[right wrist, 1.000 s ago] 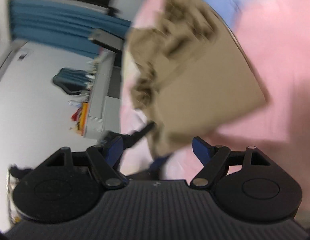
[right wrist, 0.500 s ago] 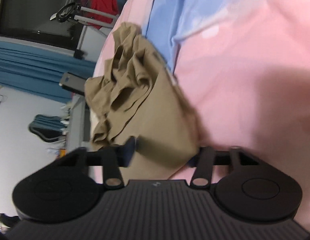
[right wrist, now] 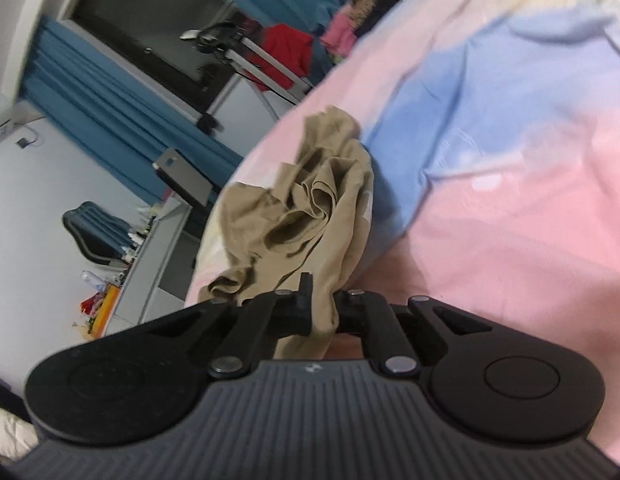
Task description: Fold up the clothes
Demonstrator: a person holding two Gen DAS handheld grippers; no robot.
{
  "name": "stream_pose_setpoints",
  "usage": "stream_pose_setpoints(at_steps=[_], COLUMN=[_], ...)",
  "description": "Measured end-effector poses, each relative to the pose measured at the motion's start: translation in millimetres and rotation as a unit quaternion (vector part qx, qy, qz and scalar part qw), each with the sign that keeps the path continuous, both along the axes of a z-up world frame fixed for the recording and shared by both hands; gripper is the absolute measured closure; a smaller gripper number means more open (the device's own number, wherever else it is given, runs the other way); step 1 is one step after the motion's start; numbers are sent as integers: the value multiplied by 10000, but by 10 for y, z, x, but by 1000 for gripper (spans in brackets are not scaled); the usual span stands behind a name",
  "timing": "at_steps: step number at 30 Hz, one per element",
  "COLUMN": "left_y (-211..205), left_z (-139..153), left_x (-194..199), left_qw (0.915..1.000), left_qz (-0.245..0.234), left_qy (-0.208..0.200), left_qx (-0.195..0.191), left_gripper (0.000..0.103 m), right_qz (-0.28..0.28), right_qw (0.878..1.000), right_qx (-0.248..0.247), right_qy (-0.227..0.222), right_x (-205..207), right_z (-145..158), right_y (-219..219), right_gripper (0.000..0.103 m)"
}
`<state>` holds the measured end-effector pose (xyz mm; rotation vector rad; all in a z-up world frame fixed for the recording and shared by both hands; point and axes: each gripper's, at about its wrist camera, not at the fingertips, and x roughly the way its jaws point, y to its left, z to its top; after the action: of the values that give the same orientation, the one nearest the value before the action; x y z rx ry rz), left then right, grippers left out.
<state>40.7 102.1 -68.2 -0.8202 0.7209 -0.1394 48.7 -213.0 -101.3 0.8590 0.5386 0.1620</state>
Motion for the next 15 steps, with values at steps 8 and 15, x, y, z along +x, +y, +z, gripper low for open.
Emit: stream_pose_setpoints(at_steps=[8,15], left_y=[138,147], left_z=[555,780], left_x=[-865,-1688], left_qw=[9964,9918], left_qz=[-53,60], left_qy=[-553,-552], left_qx=[-639,-1147], left_gripper=[92,91], right_qz=[-116,-250], right_qw=[9991,9971], right_qx=[241,685], right_qy=[-343,-214], right_x=[-712,-1599], right_z=[529,774], right_y=[-73,-185], right_gripper=[95,95])
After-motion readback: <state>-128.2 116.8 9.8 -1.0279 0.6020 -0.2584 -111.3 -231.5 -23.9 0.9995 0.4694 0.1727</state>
